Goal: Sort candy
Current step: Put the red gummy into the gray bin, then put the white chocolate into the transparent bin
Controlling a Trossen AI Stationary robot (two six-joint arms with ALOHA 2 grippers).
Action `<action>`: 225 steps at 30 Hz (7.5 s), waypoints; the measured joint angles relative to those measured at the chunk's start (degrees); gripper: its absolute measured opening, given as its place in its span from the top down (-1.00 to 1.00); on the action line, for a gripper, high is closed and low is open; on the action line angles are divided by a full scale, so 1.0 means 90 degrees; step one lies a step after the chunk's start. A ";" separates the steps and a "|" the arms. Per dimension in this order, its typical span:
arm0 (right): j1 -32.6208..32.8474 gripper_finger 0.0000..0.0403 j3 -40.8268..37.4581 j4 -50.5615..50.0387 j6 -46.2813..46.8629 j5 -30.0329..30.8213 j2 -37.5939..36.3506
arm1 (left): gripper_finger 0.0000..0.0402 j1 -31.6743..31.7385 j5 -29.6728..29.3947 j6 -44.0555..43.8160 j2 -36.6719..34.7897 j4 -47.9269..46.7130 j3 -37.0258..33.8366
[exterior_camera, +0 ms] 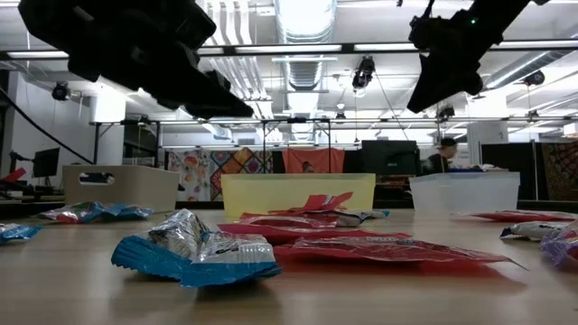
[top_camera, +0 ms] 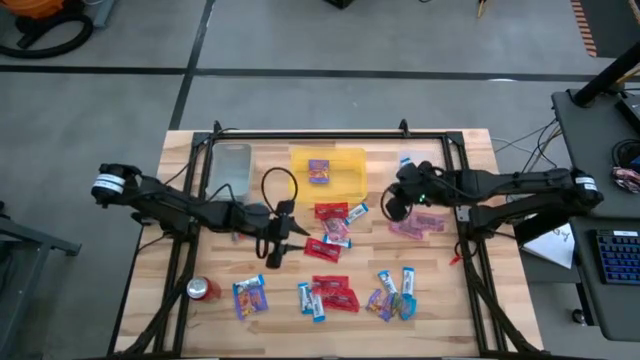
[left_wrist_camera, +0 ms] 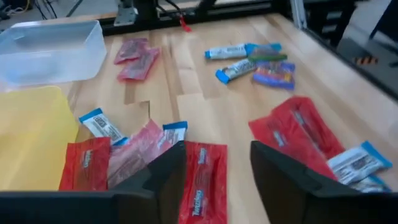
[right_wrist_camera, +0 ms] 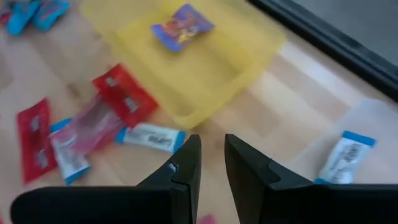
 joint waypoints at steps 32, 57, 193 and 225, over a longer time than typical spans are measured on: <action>0.0836 0.67 -0.0049 0.0034 0.0372 0.0012 0.0027 | -0.28 -0.0151 -0.0740 -0.0029 0.2643 0.2126 0.0010; 0.0836 0.67 -0.0100 0.0085 0.0370 0.0056 0.0030 | 0.12 -0.0148 -0.0855 -0.0294 0.3243 0.2207 0.0134; 0.2985 0.64 0.0724 -0.1995 0.5413 -0.4089 0.2950 | 0.18 0.0399 -0.4002 -0.2060 -0.2714 -0.4584 0.0537; 0.3726 -0.14 0.0709 -0.1336 0.7944 -0.3056 0.3807 | 0.18 0.0403 -0.4130 -0.2060 -0.2680 -0.4586 0.0525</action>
